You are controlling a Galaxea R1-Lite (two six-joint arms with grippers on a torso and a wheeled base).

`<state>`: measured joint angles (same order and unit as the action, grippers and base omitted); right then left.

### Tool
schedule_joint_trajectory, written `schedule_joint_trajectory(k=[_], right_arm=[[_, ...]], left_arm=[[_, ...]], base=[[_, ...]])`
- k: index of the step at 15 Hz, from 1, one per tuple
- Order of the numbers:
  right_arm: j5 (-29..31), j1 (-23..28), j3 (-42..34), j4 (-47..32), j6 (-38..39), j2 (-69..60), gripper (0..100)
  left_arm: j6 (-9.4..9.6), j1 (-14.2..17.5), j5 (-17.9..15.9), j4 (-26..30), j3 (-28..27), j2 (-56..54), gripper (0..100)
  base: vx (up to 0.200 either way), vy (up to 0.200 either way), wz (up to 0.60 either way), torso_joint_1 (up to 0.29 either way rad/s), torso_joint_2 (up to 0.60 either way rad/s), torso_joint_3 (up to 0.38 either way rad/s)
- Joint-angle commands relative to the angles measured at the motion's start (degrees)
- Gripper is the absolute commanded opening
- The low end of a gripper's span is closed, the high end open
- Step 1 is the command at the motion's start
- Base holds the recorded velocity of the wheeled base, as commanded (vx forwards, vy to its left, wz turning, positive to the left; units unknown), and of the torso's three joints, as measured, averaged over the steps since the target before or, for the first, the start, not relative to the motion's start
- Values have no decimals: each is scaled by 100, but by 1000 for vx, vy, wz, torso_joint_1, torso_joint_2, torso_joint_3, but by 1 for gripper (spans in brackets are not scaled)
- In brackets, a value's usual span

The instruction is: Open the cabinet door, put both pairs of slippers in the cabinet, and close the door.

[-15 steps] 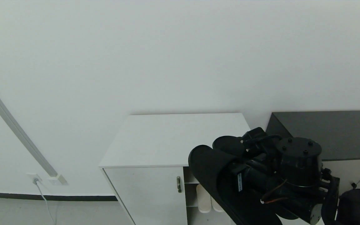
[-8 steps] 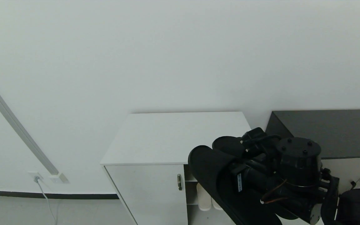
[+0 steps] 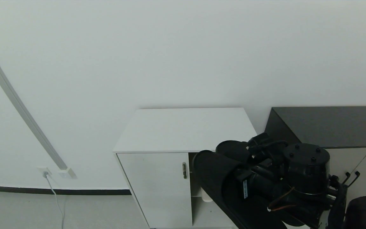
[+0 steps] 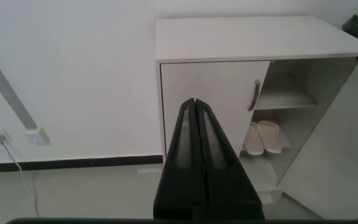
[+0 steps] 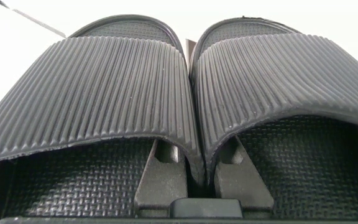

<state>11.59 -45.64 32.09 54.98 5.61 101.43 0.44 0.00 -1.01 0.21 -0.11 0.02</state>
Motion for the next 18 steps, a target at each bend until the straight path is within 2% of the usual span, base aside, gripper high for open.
schedule_joint_trajectory(k=[1, 11, 15, 18], right_arm=[[10, -6, -45, 74, 2, 35, 0], [54, -6, -97, 294, -16, 255, 0], [10, -6, -176, 312, -7, 290, 0], [10, 20, -185, 637, -25, 475, 0]], left_arm=[[0, 0, 5, -3, 2, 6, 0], [0, 0, 5, -3, 2, -2, 0], [0, 0, 5, -3, 2, -2, 0], [0, 0, 5, -3, 2, 6, 0]], base=[[0, 0, 0, 0, 0, 0], [0, 0, 0, 0, 0, 0], [0, 0, 0, -143, 323, 171], [0, 0, 0, -159, 336, 180]])
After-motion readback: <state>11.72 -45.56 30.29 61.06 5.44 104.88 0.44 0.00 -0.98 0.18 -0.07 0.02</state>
